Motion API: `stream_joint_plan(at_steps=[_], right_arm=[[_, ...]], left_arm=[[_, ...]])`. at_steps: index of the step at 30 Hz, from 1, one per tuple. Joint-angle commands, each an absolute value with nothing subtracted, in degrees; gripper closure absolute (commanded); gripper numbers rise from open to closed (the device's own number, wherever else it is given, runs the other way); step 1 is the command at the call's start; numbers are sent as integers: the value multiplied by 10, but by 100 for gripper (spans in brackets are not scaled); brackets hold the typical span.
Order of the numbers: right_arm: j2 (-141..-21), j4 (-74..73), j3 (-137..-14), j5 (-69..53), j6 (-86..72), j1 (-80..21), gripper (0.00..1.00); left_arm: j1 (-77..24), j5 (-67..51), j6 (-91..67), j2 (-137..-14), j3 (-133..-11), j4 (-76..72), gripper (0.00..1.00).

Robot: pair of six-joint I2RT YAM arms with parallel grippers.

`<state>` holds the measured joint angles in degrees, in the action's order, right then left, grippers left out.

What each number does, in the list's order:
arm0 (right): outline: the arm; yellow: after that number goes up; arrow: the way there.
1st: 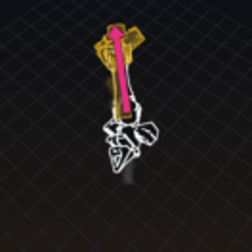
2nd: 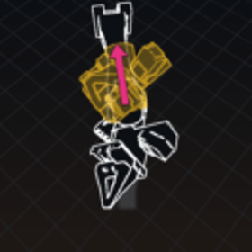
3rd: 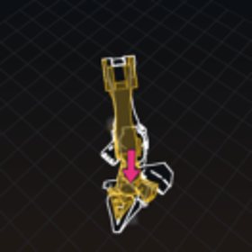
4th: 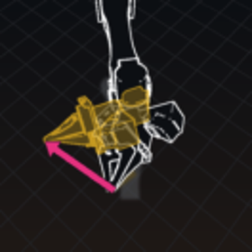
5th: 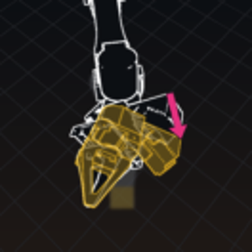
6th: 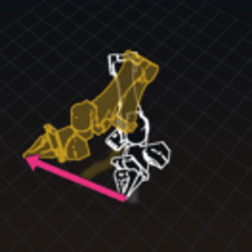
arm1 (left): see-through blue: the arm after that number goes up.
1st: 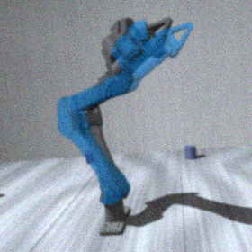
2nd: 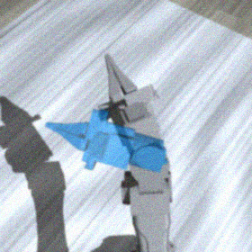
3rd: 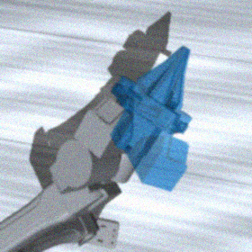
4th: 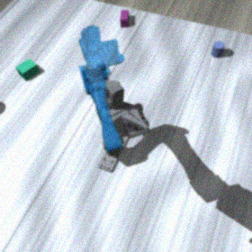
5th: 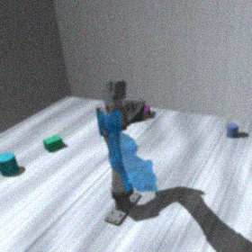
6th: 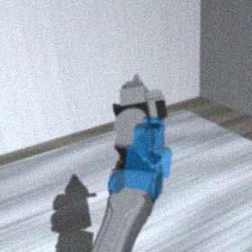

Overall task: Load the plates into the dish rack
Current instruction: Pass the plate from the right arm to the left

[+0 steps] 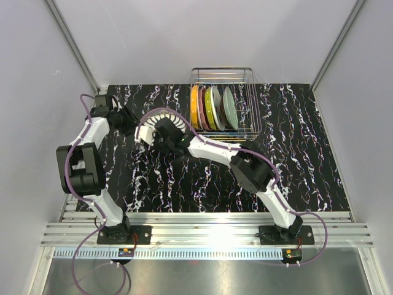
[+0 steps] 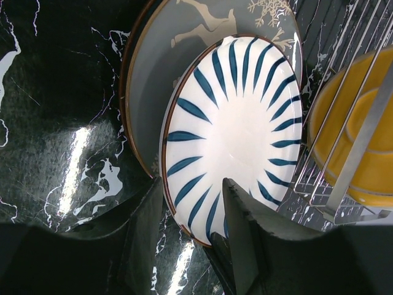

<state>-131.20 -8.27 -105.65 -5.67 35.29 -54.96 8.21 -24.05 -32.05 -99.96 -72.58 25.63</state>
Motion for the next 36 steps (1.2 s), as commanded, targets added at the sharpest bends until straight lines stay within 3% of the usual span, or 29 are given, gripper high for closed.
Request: stream_joint_plan(at_steps=[1,18,25,28,33,34,36], right_arm=[[-1246,-12,-1089,-60,330,-549,100],[-1233,16,-1116,-96,289,-549,100],[-1240,10,-1115,-92,291,-548,100],[-1238,10,-1103,-82,297,-549,100],[-1237,4,-1096,-52,308,-550,87],[-1237,4,-1096,-46,312,-553,76],[-1237,-14,-1093,-29,325,-556,63]], left_arm=[[84,-254,-320,-1005,-733,251,53],[78,-276,-331,-1022,-726,234,53],[79,-288,-337,-1020,-723,224,86],[79,-293,-341,-1019,-722,221,93],[82,-301,-345,-1017,-722,219,100],[83,-302,-347,-1017,-722,219,100],[84,-301,-348,-1013,-721,217,100]])
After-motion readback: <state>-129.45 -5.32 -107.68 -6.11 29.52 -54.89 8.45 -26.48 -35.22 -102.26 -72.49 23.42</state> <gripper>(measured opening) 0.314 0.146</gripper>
